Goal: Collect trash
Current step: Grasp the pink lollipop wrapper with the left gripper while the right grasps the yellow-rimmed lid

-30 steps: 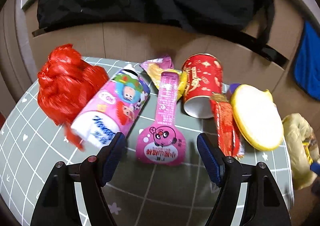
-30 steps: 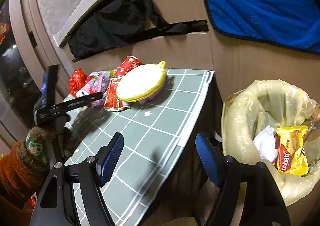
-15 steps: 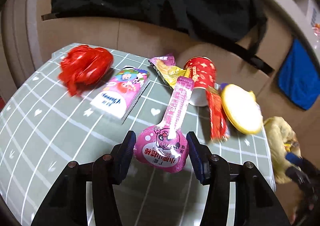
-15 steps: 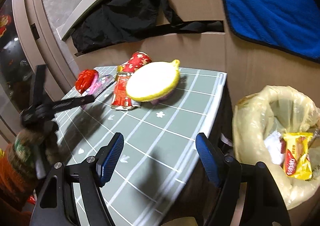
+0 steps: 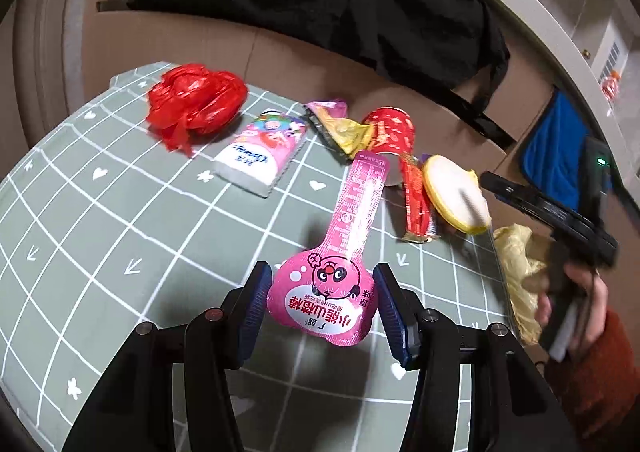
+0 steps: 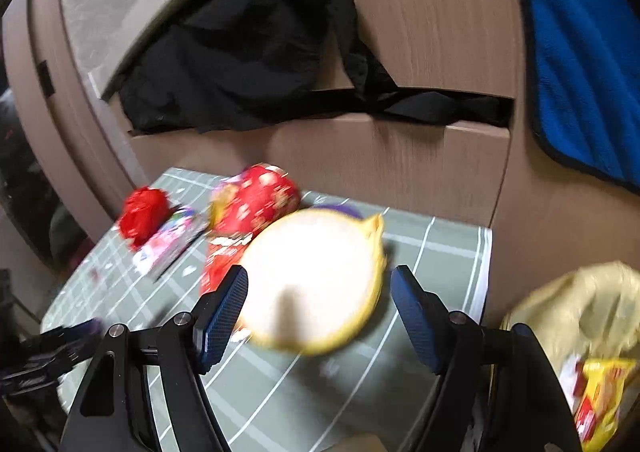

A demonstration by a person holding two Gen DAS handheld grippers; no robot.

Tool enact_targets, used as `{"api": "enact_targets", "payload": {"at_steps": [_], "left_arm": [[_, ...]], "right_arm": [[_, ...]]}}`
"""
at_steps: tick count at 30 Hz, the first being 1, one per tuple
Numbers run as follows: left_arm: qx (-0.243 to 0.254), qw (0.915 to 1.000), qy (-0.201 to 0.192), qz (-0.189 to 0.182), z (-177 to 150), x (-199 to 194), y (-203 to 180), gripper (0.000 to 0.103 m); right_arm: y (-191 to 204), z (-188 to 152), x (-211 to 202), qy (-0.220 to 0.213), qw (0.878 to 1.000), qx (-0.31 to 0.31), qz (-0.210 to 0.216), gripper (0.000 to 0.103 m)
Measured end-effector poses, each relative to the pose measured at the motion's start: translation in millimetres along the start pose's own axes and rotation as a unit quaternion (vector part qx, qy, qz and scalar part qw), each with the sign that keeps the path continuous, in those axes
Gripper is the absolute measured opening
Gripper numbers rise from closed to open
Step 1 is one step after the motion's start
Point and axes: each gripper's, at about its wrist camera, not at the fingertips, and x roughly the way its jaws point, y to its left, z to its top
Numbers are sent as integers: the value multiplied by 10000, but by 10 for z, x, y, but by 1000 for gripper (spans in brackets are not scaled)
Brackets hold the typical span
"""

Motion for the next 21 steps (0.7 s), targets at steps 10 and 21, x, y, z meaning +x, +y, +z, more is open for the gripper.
{"api": "enact_targets", "payload": {"at_steps": [10,21], "left_arm": [[-176,9998,74,-22,1,-33,138,53],[-238,9994,140,-192,-88,-63,101,53]], "right_arm": [[7,89,382,499,9979,-144,387,38],[417,-535,-241,919,9851,-786,1224,55]]}}
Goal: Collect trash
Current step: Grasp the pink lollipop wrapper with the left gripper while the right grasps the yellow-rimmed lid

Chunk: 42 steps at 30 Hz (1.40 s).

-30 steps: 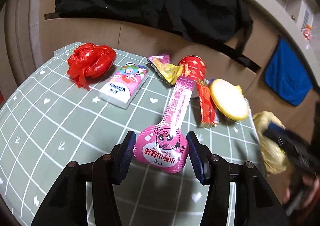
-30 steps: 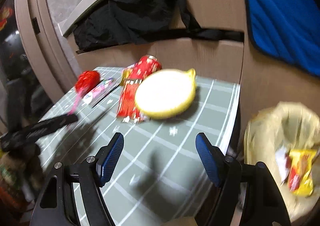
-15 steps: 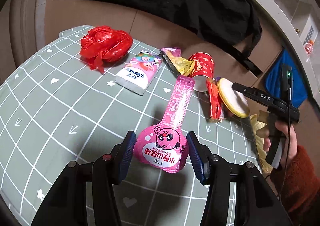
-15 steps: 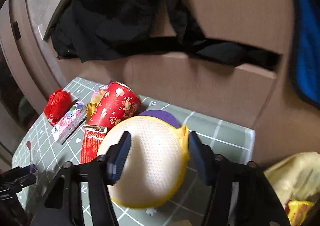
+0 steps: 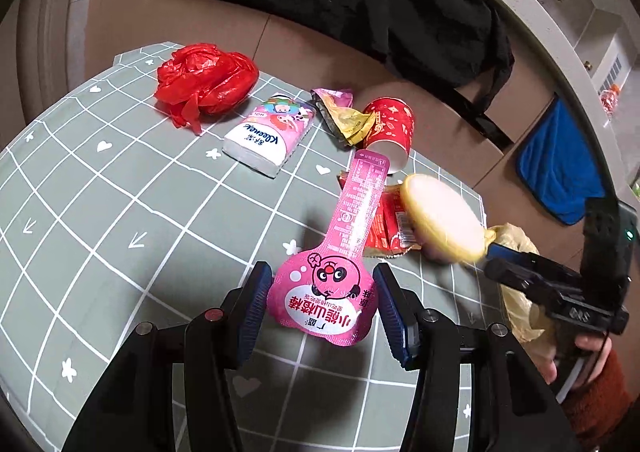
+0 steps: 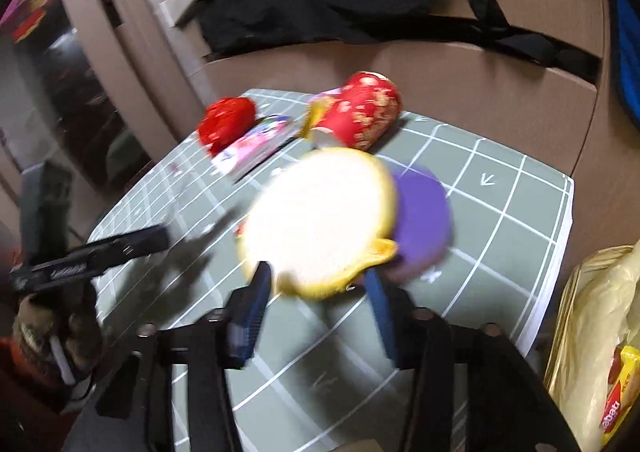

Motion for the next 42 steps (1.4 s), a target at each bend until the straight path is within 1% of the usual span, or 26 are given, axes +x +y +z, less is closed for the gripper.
{"api": "enact_targets", "payload": {"at_steps": [4,6,8,10,11,13,16,18,22,24,26,27,29,31,32,35,36,37,39,42], "left_arm": [[-76,10000,3,46,-21,-30,47,53],[-108,9999,17,49,-16,-32,74,53],[-115,9999,12,48,-12,-39,74,53],[-100,9999,-2,30,-8,-49,59,53],[-89,10000,-10,14,-10,-58,44,53],[-56,10000,-18,-5,-15,-80,26,53],[-36,10000,-20,-8,-15,-98,31,53],[-60,10000,-19,1,-9,-96,53,53],[-153,9999,-4,-10,5,-67,115,53],[-166,9999,1,-22,3,-58,129,53],[-164,9999,13,-40,5,-52,138,53],[-170,9998,15,-48,4,-51,141,53],[-179,9998,14,-52,3,-54,141,53],[-199,9998,8,-57,5,-55,146,53],[-207,9998,5,-58,8,-56,148,53],[-206,9998,-8,-64,25,-60,143,53],[-199,9998,-11,-70,32,-62,137,53],[-191,9998,-20,-77,41,-66,119,53],[-145,9998,-61,-81,63,-85,66,53],[-61,9998,-153,-57,118,-113,-34,53]], "right_arm": [[177,-30,-149,-231,9986,-341,-333,57],[222,19,-213,-434,9965,-453,-547,63],[206,79,-190,-485,9957,-433,-662,63],[128,186,-107,-518,9954,-274,-764,63],[86,221,-59,-503,9956,-189,-767,63],[-58,291,122,-355,9971,181,-649,63],[-181,291,293,-228,9971,509,-513,63],[-148,299,320,-329,9967,450,-594,63],[-110,305,379,-284,9962,436,-699,65],[-118,303,387,-269,9965,482,-630,73],[-121,300,394,-263,9966,512,-593,75],[-102,303,407,-263,9964,486,-640,78],[-55,308,443,-230,9971,366,-621,87],[-5,307,471,-203,9970,222,-710,88],[16,305,480,-187,9968,138,-771,87],[46,311,444,-214,9960,44,-862,54],[32,322,418,-207,9960,91,-863,39],[21,335,384,-224,9962,150,-824,30],[15,351,281,-333,9964,208,-747,18],[108,363,76,-607,9956,49,-706,14]]}}
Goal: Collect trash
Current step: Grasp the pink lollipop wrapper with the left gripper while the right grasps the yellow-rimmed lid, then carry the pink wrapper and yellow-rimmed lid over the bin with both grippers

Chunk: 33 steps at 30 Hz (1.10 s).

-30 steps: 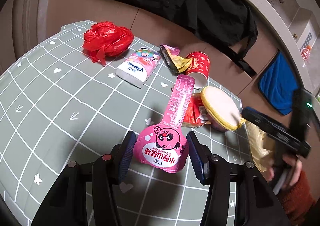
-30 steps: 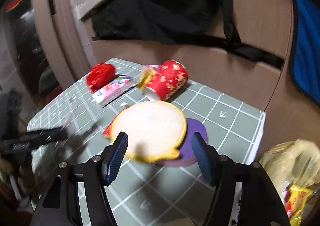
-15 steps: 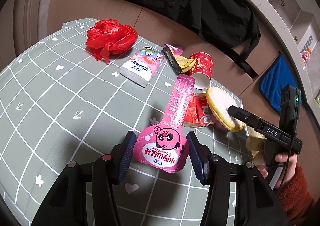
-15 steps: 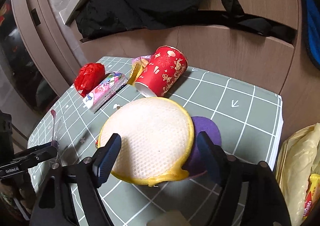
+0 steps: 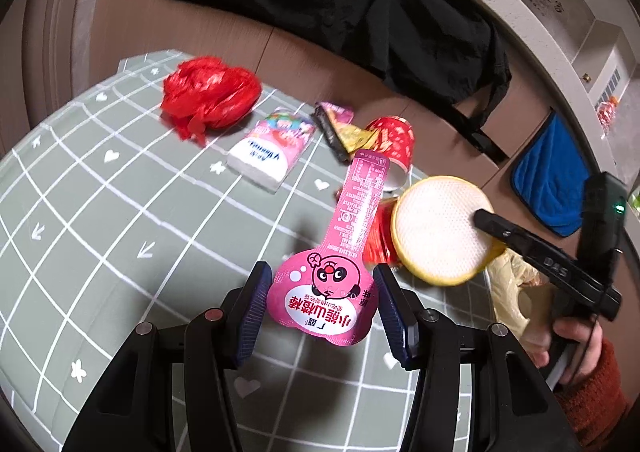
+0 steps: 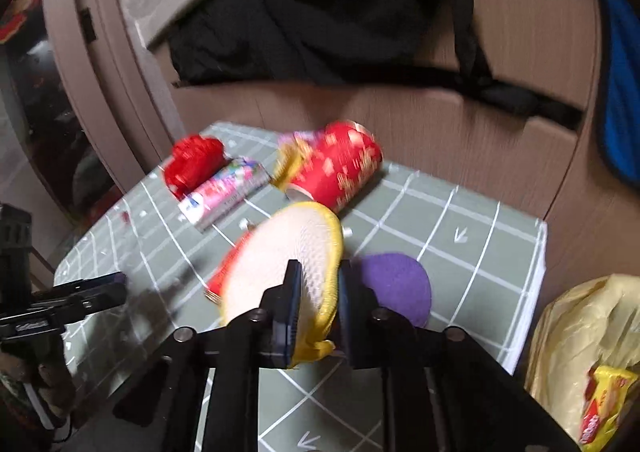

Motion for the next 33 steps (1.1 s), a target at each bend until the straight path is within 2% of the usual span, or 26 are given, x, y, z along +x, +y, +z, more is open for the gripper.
{"api": "enact_targets", "payload": {"at_steps": [8,13,20,27,33], "left_arm": [[356,9980,-514,54,217,-205,-350,53],[530,9957,-756,110,326,-287,-549,53],[902,9909,-990,129,371,-262,-954,53],[1408,9826,-1207,25,420,-186,-1584,53],[1860,9729,-1354,-234,417,-85,-2296,53]], "right_arm": [[153,145,-457,-640,9974,-320,-69,12],[139,197,-639,-826,9960,-325,-76,12],[29,170,-928,-1098,9929,-346,-306,12],[-261,65,-1392,-1501,9868,-222,-568,12],[-654,-40,-1798,-1836,9791,-8,-874,12]]}}
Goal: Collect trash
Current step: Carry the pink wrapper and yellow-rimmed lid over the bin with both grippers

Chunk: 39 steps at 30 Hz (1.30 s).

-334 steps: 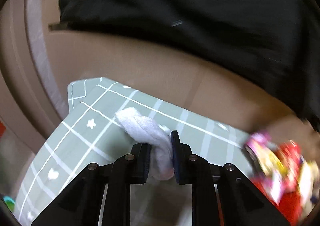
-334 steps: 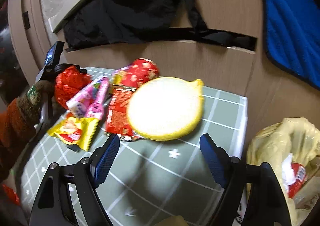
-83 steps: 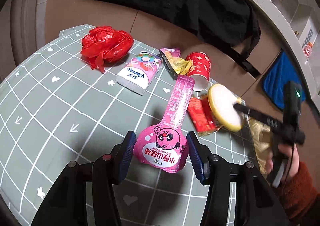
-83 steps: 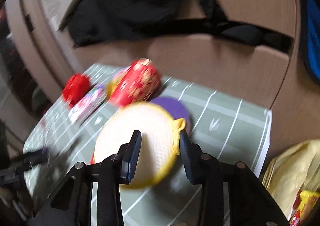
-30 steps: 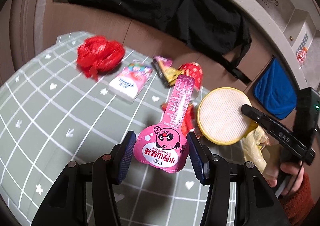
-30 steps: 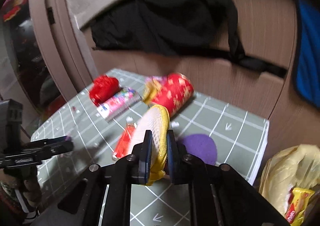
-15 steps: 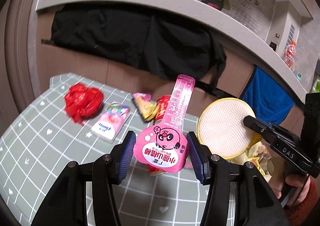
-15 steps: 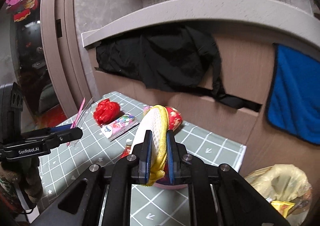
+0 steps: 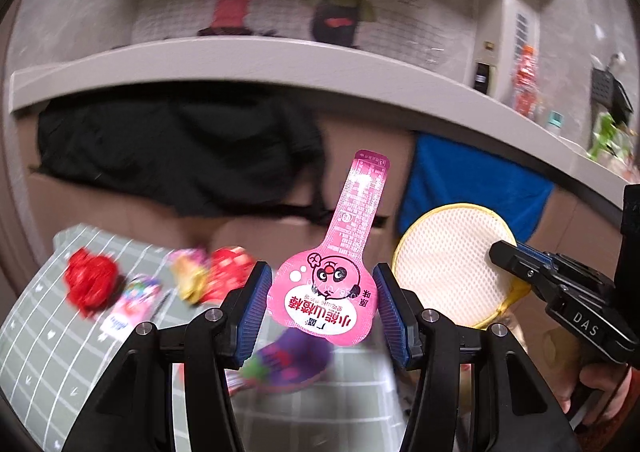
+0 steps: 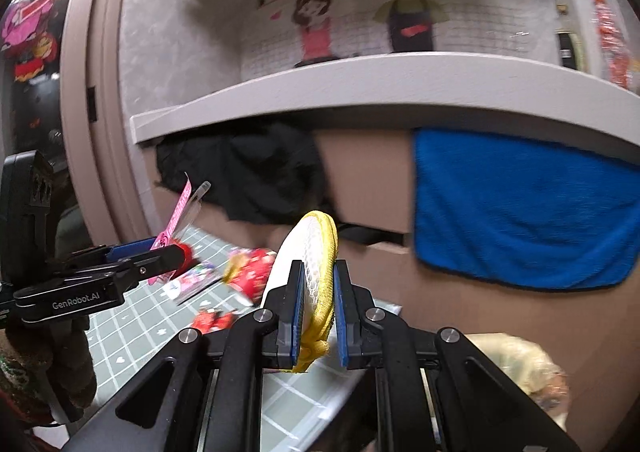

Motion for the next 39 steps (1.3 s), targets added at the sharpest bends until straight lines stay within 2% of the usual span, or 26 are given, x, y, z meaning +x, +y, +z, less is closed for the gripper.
{"api": "enact_targets", "payload": {"at_steps": [10,18,21,27,39], "left_arm": [[463,9961,66,-749,62,362,-1015,53],[537,9912,227,-1184,-50,646,-1419,53],[569,9894,390,-1281,-127,795,-1548,53],[587,9878,639,-1293,-297,1009,-1638,53],[422,9870,920,-1252,-486,1296,-1533,53]], "right_arm": [[-905,-77,-611,-249,9953,376,-862,12],[-1300,-222,-893,-234,9890,519,-1368,12],[-1412,-284,-909,-183,9875,618,-1436,12],[-1561,-473,-867,-21,9861,780,-1469,12],[-1671,-697,-632,226,9855,904,-1418,13]]}}
